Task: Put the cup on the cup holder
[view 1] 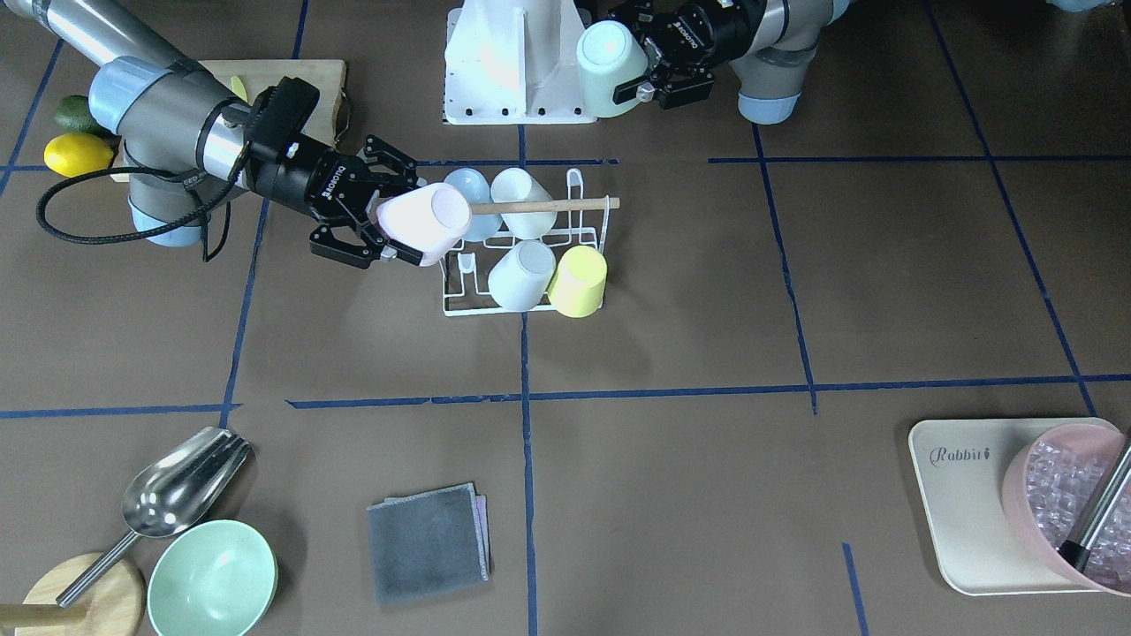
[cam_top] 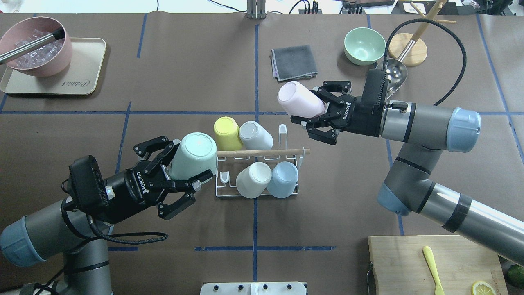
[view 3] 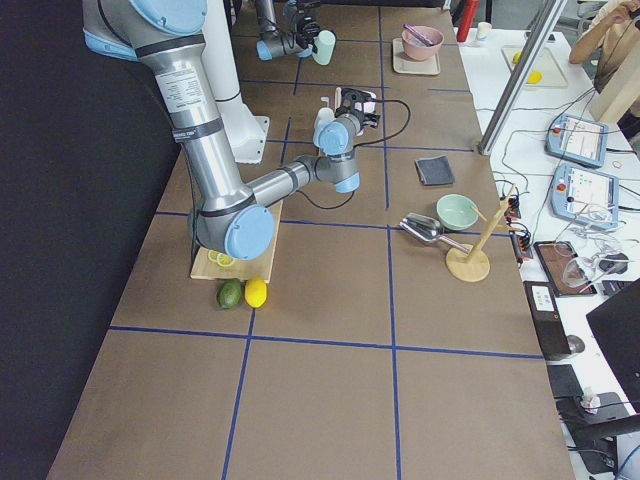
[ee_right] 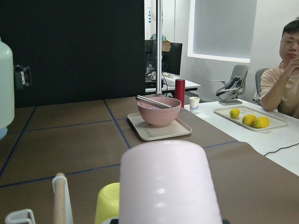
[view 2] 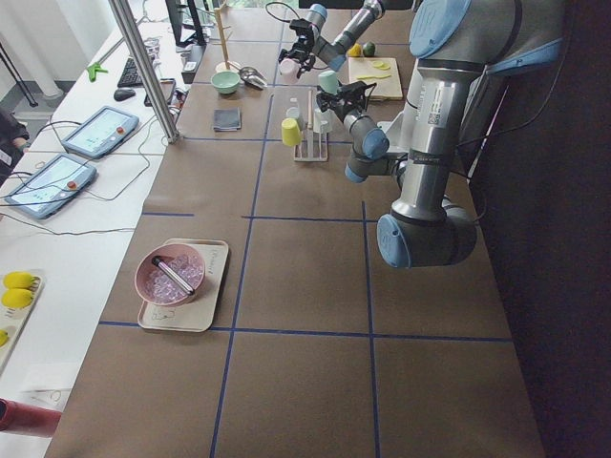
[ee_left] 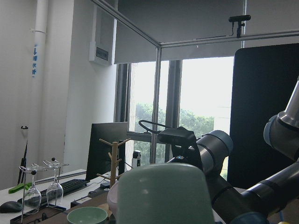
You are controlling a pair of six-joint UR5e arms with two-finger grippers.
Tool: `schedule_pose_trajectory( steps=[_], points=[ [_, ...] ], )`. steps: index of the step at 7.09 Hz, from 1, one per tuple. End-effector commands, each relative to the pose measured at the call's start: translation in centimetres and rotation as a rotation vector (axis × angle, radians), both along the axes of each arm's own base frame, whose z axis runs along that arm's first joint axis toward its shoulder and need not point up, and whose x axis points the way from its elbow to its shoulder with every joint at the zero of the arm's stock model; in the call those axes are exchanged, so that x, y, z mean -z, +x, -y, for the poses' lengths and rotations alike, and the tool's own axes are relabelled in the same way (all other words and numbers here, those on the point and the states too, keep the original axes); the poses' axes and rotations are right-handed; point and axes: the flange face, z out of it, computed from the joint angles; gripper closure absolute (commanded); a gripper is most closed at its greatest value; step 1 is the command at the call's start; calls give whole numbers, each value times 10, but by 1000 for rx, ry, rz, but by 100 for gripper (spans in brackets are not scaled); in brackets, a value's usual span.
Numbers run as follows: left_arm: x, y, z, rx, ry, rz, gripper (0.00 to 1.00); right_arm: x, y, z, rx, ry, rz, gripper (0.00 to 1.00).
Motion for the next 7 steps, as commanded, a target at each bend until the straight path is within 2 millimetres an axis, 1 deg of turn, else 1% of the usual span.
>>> schedule_pose_trajectory(
  steps=[1, 2, 3, 4, 5, 7],
  points=[
    [-7, 28, 4, 2, 1, 22, 95, 7, -24, 2, -53, -37, 42, 98],
    [-13, 45, 6, -3, -4, 38, 94, 3, -31, 0, -59, -46, 44, 98],
    [-27, 55, 7, -5, -2, 31, 94, -3, -39, -3, -58, -59, 36, 98],
    [-32, 64, 10, -5, -1, 29, 94, -4, -52, -15, -51, -71, 41, 98],
    [-39, 68, 12, 4, -13, 42, 94, -4, -60, -23, -45, -77, 42, 98],
    [-58, 74, 13, 15, -23, 21, 94, -5, -65, -29, -34, -78, 42, 97]
  ],
)
